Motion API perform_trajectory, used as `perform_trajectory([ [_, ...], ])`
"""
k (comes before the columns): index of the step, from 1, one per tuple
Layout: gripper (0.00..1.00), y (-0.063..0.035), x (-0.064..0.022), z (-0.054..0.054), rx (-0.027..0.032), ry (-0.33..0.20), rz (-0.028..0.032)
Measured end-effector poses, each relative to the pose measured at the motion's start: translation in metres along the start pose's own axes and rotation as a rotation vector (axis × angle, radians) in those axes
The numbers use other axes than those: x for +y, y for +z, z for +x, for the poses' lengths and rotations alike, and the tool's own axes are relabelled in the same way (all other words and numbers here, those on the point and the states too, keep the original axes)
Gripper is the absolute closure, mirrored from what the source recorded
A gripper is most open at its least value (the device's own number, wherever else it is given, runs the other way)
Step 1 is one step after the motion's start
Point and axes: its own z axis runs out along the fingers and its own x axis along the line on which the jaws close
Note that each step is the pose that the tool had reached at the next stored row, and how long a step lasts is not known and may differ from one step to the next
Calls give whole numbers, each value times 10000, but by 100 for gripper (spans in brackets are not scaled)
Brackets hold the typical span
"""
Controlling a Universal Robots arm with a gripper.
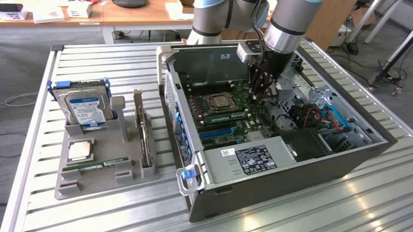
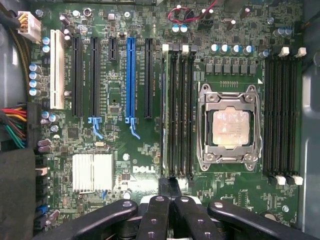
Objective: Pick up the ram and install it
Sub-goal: 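Press down the ram until it locks into place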
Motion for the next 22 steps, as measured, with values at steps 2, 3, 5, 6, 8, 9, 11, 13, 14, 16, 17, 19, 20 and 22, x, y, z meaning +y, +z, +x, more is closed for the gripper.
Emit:
perform_trajectory([
  [2, 89, 16, -1, 0, -1, 0, 0],
  [3, 89, 25, -1, 1, -3, 0, 0],
  [5, 89, 40, -2, 1, -3, 0, 0],
  [6, 89, 48, -2, 1, -3, 0, 0],
  [8, 89, 59, -2, 2, -4, 0, 0],
  [9, 89, 59, -2, 2, -2, 0, -1],
  [11, 89, 59, -2, 2, -2, 0, -1],
  [13, 89, 60, -3, 8, -5, 0, 0],
  [14, 89, 60, -3, 11, -5, -1, 0],
  [16, 89, 60, -3, 12, -5, 0, 0],
  [17, 89, 60, -3, 12, -4, 1, 0],
  [19, 89, 59, -3, 13, -3, 0, 0],
  [20, 89, 62, -3, 14, -3, 0, 0],
  [22, 89, 70, -4, 14, -4, 0, 0],
])
